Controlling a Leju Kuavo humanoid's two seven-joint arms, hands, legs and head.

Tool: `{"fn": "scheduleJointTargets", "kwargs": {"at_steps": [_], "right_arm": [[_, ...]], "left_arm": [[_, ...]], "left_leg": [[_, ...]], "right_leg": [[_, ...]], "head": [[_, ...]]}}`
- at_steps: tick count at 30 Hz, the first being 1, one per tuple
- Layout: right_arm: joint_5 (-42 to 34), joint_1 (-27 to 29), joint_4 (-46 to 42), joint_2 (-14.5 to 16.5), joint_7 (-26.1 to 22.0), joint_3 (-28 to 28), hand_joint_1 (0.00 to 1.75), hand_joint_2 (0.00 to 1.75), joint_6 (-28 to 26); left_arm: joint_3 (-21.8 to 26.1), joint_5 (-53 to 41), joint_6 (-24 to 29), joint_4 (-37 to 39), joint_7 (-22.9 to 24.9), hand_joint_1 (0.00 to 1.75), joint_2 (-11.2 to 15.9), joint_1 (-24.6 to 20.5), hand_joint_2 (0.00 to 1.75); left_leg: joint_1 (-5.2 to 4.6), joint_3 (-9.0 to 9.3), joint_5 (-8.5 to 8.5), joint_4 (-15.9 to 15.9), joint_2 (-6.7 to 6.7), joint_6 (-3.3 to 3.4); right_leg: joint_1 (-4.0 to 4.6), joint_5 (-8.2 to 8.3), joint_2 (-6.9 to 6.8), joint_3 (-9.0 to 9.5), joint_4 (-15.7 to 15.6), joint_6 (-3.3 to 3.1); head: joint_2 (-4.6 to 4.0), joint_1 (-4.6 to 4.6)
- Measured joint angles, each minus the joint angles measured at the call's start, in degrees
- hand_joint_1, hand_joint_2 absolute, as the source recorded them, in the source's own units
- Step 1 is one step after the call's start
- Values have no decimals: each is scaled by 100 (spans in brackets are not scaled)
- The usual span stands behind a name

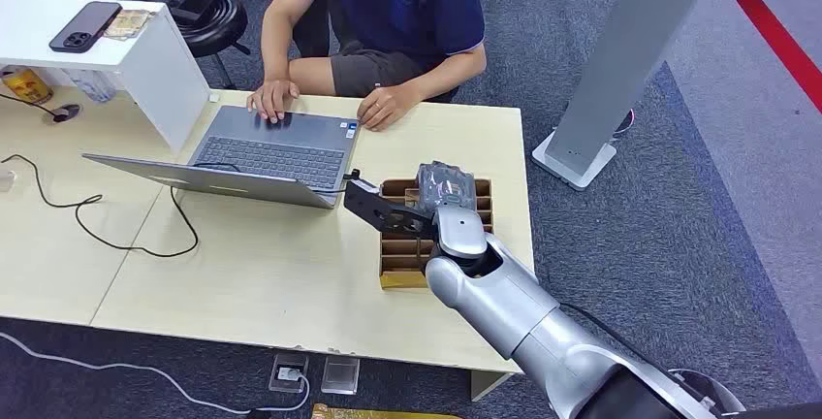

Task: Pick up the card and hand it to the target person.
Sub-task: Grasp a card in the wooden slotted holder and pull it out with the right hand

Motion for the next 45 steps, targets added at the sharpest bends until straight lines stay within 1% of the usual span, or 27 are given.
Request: {"fn": "scheduleJointTargets", "kwargs": {"at_steps": [4, 11, 23, 28, 29, 33, 35, 45], "right_arm": [[0, 0, 10, -1, 0, 0, 86, 175, 0], [-11, 19, 31, -1, 0, 0, 85, 175, 12], [-11, 27, 112, 14, -26, 5, 81, 175, 8], [-13, 59, 163, 19, -28, 7, 86, 175, 4], [-13, 59, 173, 23, -28, 7, 87, 175, 3], [-13, 61, 204, 32, -28, 7, 104, 175, 1], [-13, 62, 213, 32, -28, 7, 106, 175, -2], [-13, 61, 225, 30, -29, 2, 136, 175, -37]], "left_arm": [[0, -5, 1, 1, 11, 0, -3, 0, 0], [0, -5, 7, 1, 19, 0, -10, 0, 0], [0, 2, 9, 1, 17, 0, -14, 2, 0], [0, 3, 9, 0, 17, 0, -14, 3, 0], [0, 3, 9, 0, 17, 0, -14, 4, 0], [0, 3, 9, 1, 16, 0, -14, 4, 0], [0, 3, 9, 1, 16, 0, -15, 4, 0], [0, 21, -1, 1, -31, 0, -16, 5, 0]], "left_leg": [[0, 1, 0, 0, 0, 0], [0, 2, 0, 0, 0, 0], [0, 1, 0, 0, 0, 0], [0, 0, 0, 0, 0, 0], [0, 0, 0, 0, -1, 0], [0, 0, 0, 0, -1, 0], [0, 0, 0, 0, -1, 0], [0, 1, 0, 0, -1, 0]], "right_leg": [[0, 0, 0, 1, 0, 0], [0, 0, 0, 2, 0, 0], [0, 0, 0, 3, 0, 0], [0, 0, 0, 2, 0, 0], [0, 0, 0, 2, 0, 0], [0, 0, 0, 2, 0, 0], [0, 0, 0, 2, 0, 0], [0, 0, 0, 2, 0, 0]], "head": [[0, 2], [0, 3], [0, 3], [0, 3], [0, 2], [0, 0], [0, 2], [0, 1]]}}
